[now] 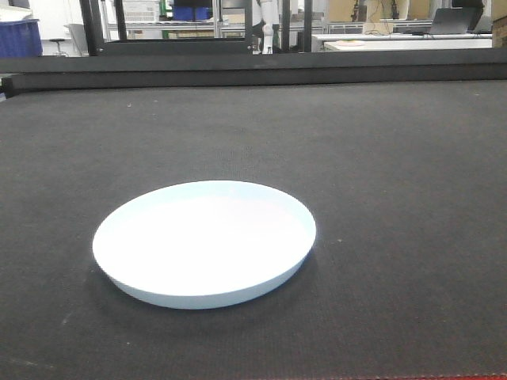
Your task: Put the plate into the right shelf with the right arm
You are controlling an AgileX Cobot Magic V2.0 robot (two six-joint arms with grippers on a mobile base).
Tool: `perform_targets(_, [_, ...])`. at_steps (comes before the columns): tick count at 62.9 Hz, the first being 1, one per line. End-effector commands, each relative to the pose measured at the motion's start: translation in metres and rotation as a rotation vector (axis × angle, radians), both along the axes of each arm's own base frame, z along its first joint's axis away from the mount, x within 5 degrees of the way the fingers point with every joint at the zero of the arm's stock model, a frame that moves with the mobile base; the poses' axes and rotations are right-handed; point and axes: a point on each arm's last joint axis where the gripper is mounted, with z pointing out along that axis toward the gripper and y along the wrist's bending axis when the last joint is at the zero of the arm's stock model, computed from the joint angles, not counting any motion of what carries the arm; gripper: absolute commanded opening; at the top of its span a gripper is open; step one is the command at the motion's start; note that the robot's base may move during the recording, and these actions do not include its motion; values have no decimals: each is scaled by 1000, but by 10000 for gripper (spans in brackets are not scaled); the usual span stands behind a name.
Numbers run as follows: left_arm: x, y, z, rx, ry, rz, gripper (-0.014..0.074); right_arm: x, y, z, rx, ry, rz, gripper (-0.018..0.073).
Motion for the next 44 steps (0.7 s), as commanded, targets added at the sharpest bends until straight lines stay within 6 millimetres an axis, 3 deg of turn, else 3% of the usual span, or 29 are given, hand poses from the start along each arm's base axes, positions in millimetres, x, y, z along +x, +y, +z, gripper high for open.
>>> perform_targets(1, [0,0,5,-15,-82,2,-47,-2,-1,12,-7,-111,-9,55])
perform_targets(44, [0,0,5,-15,-82,2,-47,-3,-1,18,-4,-180,-11,55])
